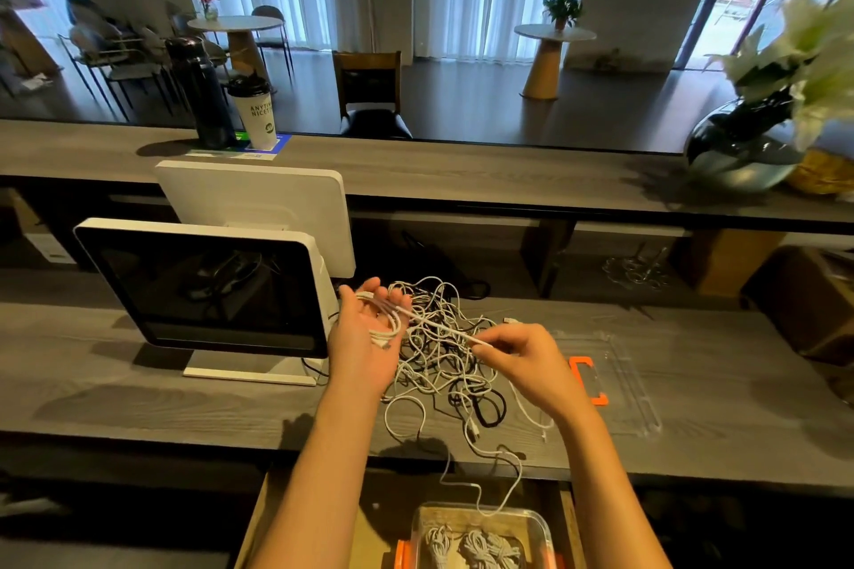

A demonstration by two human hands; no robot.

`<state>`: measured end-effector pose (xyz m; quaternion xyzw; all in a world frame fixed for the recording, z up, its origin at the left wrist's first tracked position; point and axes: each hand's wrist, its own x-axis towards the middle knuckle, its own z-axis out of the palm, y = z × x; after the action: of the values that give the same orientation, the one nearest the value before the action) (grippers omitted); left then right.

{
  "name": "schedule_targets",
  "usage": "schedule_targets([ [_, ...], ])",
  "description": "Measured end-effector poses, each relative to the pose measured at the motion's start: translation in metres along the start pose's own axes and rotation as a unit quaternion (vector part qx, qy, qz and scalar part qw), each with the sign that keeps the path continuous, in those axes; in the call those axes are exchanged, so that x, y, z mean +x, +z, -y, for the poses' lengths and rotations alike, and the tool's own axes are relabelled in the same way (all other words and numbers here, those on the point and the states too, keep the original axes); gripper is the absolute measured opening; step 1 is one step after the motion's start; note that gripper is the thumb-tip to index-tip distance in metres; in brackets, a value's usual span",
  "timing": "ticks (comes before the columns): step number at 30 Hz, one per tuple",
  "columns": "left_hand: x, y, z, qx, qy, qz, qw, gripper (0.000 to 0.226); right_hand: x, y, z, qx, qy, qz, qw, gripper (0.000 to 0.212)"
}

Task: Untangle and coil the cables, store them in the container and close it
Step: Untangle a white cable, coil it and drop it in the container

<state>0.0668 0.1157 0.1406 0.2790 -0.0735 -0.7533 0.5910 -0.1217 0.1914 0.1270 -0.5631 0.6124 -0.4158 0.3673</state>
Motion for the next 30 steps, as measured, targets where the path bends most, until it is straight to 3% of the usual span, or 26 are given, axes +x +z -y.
schedule_targets([
  [1,0.001,0.000,0.000,0.005,0.009,-0.009,1.000,0.043,-0.001,0.000,0.002,-0.008,-0.009,0.014,1.000,0.012],
  [3,0.002,-0.001,0.001,0.136,0.063,-0.044,0.988,0.041,-0.002,0.002,0.006,-0.030,-0.033,0.049,0.998,0.015],
  [4,0.003,-0.002,0.003,0.242,0.105,-0.062,0.963,0.041,-0.003,0.002,0.007,-0.040,-0.044,0.070,0.996,0.017],
  [7,-0.001,0.000,0.011,0.518,0.174,-0.038,0.837,0.044,-0.004,0.008,0.015,-0.040,-0.070,0.121,0.989,0.020],
  [10,-0.005,0.003,0.016,0.646,0.091,0.026,0.757,0.062,-0.002,0.014,0.022,0.008,-0.091,0.085,0.992,0.017],
  [15,-0.020,0.003,0.018,0.593,-0.147,0.121,0.782,0.083,0.004,0.021,0.020,0.062,-0.070,-0.032,0.995,0.007],
  [18,-0.019,0.000,0.014,0.586,-0.216,0.207,0.754,0.086,0.006,0.018,0.011,0.066,-0.032,-0.067,0.995,0.012],
  [20,-0.017,-0.002,0.011,0.593,-0.237,0.262,0.724,0.071,0.005,0.017,0.009,0.098,-0.014,-0.050,0.994,0.010],
  [22,-0.017,-0.005,0.007,0.586,-0.245,0.317,0.704,0.050,0.005,0.015,0.008,0.126,0.001,-0.023,0.992,0.009],
  [24,-0.017,-0.007,0.003,0.579,-0.238,0.340,0.702,0.043,0.005,0.013,0.006,0.124,0.007,-0.010,0.992,0.012],
  [27,-0.013,-0.008,-0.001,0.566,-0.184,0.290,0.749,0.045,0.006,0.007,-0.002,0.089,0.010,-0.011,0.996,0.013],
  [30,-0.007,-0.008,0.001,0.603,-0.066,0.191,0.772,0.050,0.007,0.007,-0.012,0.090,0.027,-0.017,0.995,0.010],
])
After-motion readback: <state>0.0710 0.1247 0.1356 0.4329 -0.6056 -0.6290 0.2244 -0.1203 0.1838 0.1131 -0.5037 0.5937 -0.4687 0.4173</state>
